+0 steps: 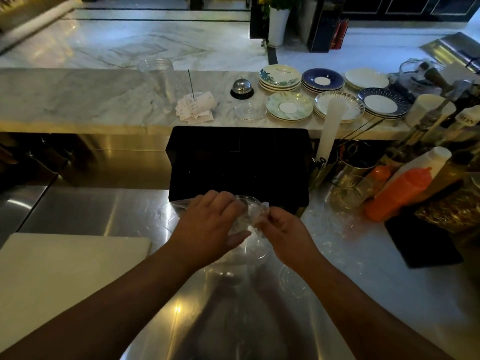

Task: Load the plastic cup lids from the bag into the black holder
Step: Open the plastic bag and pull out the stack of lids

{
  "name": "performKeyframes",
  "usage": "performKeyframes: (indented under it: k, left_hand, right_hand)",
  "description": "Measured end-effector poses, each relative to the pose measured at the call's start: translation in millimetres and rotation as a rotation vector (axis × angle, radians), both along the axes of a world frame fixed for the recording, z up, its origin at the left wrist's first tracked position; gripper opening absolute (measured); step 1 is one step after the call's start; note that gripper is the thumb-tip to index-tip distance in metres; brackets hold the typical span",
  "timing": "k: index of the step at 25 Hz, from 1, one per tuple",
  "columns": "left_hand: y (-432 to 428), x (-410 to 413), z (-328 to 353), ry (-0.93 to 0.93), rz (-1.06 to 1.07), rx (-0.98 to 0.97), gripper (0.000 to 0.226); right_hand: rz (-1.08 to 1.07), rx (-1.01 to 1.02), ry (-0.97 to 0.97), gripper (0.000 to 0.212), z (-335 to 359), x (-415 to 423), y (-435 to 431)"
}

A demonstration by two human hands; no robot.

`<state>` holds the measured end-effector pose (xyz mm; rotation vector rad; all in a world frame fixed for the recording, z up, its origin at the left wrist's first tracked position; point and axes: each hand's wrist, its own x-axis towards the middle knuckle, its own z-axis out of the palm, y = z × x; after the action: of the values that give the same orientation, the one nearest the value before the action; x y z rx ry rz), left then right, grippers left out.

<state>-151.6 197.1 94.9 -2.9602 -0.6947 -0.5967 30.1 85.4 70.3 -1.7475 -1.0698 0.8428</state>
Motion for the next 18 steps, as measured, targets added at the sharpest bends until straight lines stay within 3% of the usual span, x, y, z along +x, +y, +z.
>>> performKeyframes:
  k: [3, 8, 12, 15, 18]
  left_hand:
    - [-3, 14, 5, 0.055, 0.031, -0.093, 0.053]
    - [1, 15, 6, 0.07, 0.032, -0.075, 0.033]
    - [4, 14, 21, 0.099, 0.009, -0.174, 0.038]
    - [12, 17, 45, 0.148, 0.023, -0.307, 0.026]
    - [27, 26, 75, 0.274, 0.061, -0.309, 0.015]
  right_hand:
    - [0.074, 0.022, -0.021, 0.017, 4, -2, 2]
    - [0.089, 0.037, -0.139, 0.017, 7, -5, 8]
    - [0.118, 0.012, -0.244, 0.014, 11, 2, 6]
    - [0.133, -0.035, -0.329, 0.014, 10, 12, 2]
    - [0.146, -0.061, -0.37, 0.017, 12, 22, -4]
